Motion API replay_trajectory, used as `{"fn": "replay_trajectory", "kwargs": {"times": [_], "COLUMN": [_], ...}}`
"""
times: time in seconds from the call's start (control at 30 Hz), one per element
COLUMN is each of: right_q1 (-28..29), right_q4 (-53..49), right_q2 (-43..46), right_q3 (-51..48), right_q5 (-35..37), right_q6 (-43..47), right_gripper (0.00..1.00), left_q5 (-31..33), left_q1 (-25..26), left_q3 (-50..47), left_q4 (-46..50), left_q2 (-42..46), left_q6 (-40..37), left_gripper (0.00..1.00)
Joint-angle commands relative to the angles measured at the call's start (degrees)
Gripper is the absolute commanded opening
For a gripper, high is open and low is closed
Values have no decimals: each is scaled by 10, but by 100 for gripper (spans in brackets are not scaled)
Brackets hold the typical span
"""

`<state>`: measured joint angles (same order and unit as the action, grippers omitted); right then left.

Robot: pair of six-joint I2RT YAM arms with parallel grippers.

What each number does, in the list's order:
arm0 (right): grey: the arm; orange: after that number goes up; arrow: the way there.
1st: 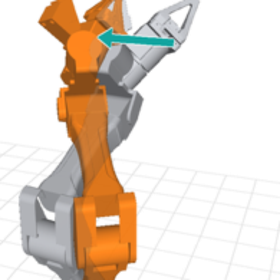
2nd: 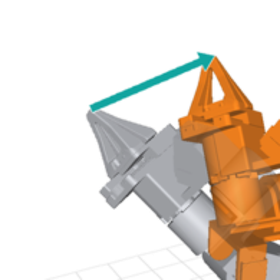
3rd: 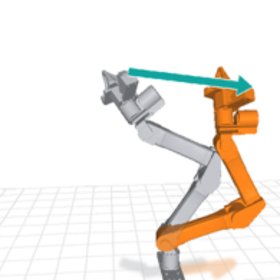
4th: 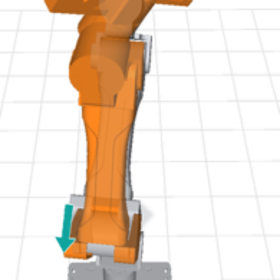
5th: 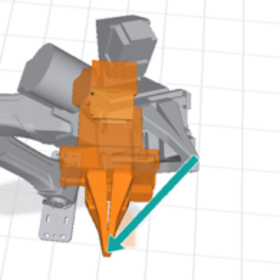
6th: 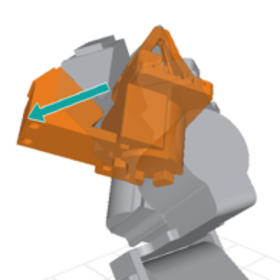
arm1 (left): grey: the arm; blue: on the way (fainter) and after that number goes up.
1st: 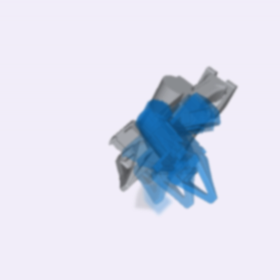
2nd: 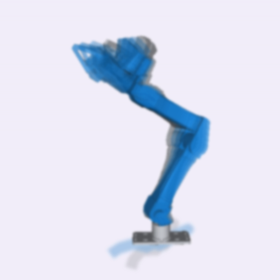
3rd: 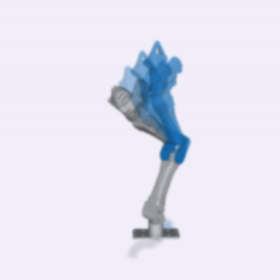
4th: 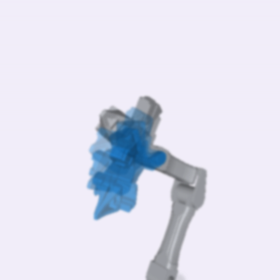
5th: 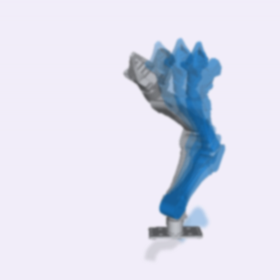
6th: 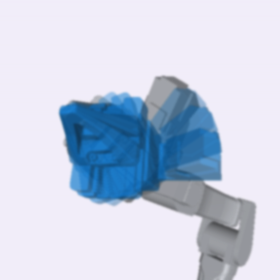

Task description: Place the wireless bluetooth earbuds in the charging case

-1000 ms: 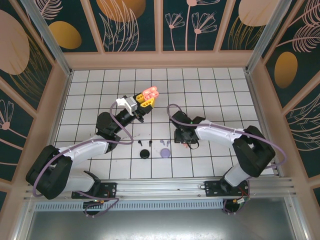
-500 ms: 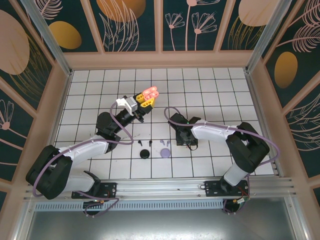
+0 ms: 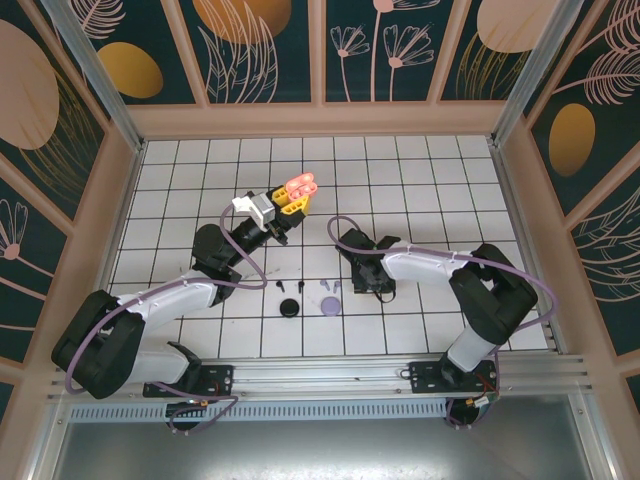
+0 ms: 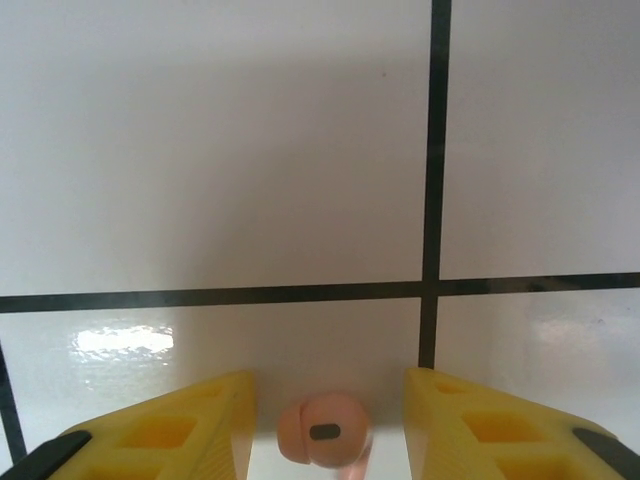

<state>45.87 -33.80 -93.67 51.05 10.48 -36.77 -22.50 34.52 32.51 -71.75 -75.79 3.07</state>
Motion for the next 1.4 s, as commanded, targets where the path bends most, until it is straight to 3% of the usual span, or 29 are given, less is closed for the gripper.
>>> {"fn": "replay_trajectory", "kwargs": {"times": [0.0,0.73,1.37], "right_q1": [5,5,4], "right_q4": [2,8,21], "right_q2": [-13,8,18], "right_q3": [-13,-37,-53], "right_q5": [1,-4,-7], "right_q6": [-9,-15,-13], "right_gripper": [42,38,29], "left_q5": [-6,-8,-11], "left_q1": [4,4,4], "left_q3": [8,12,19], "left_q4": [-7,-6,-2], "left_q2": [4,0,-2], "left_q6": [-8,-5,2], "left_gripper": [0,0,0]}}
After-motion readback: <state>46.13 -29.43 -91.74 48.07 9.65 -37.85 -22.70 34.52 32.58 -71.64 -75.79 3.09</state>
